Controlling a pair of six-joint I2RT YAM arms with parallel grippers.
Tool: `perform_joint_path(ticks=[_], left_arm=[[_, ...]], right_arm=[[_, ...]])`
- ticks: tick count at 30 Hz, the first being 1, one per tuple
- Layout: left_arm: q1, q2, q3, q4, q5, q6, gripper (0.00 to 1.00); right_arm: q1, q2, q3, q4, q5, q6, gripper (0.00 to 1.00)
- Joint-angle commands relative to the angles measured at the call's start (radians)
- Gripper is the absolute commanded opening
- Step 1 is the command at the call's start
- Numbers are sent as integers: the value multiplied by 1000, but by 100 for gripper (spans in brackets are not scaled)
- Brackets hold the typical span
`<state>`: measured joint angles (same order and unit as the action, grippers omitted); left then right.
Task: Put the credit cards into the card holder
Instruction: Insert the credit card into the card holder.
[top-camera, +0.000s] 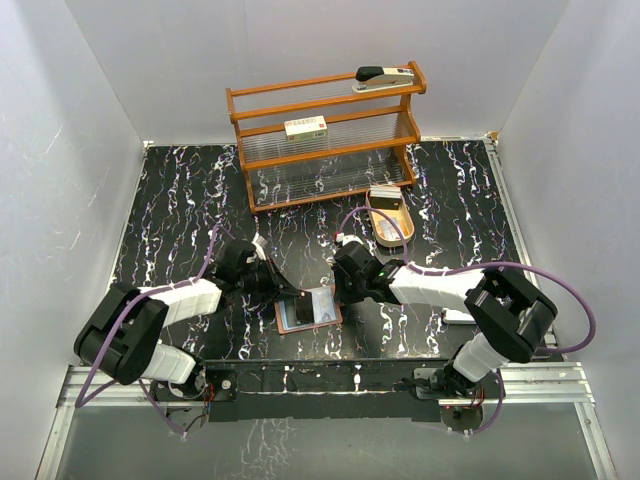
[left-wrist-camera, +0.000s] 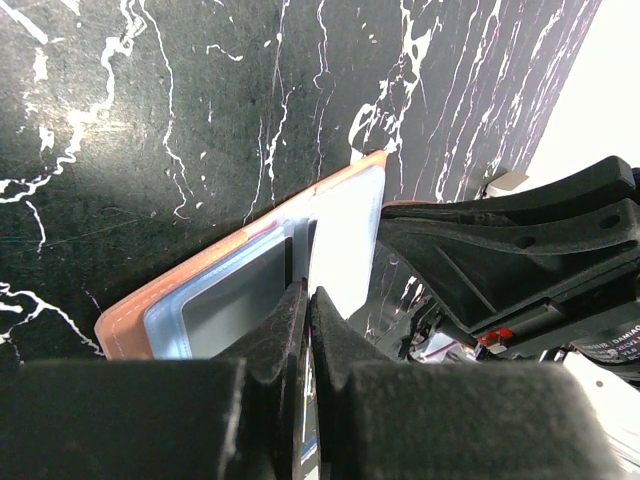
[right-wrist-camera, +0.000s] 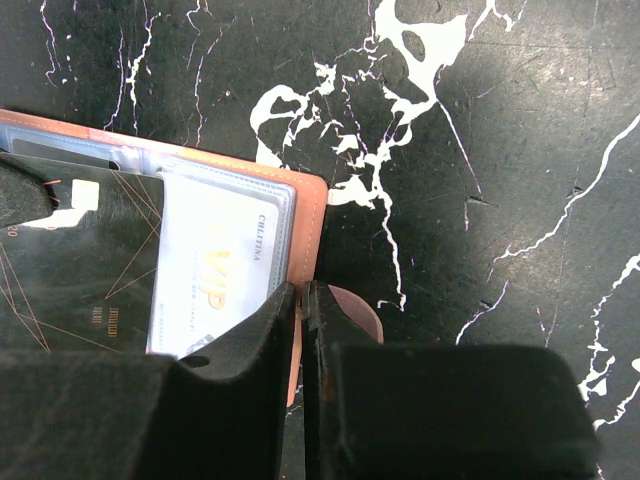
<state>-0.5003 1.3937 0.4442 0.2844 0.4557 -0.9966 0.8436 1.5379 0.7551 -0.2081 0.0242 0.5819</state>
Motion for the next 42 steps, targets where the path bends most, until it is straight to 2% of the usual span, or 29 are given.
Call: perform_joint_path(ticks=[1,11,31,38,42], left_arm=[[0,7,-13,20,3,-11,0],[0,-21,-11,-44,-32,2,0],[-1,-21,-48,-46,-77,-48,0],[0,1,-47,27,-53,-60,0],[-1,7,-70,134,-16,-77,0]], right_arm=[[3,-7,-25,-5,24,-1,8],[3,2,-20,-7,29,-5,8],[3,-4,-17,-17,27,-5,8],[3,-5,-23,-10,19,-1,8],[4,-11,-31,5,-1,7,7]])
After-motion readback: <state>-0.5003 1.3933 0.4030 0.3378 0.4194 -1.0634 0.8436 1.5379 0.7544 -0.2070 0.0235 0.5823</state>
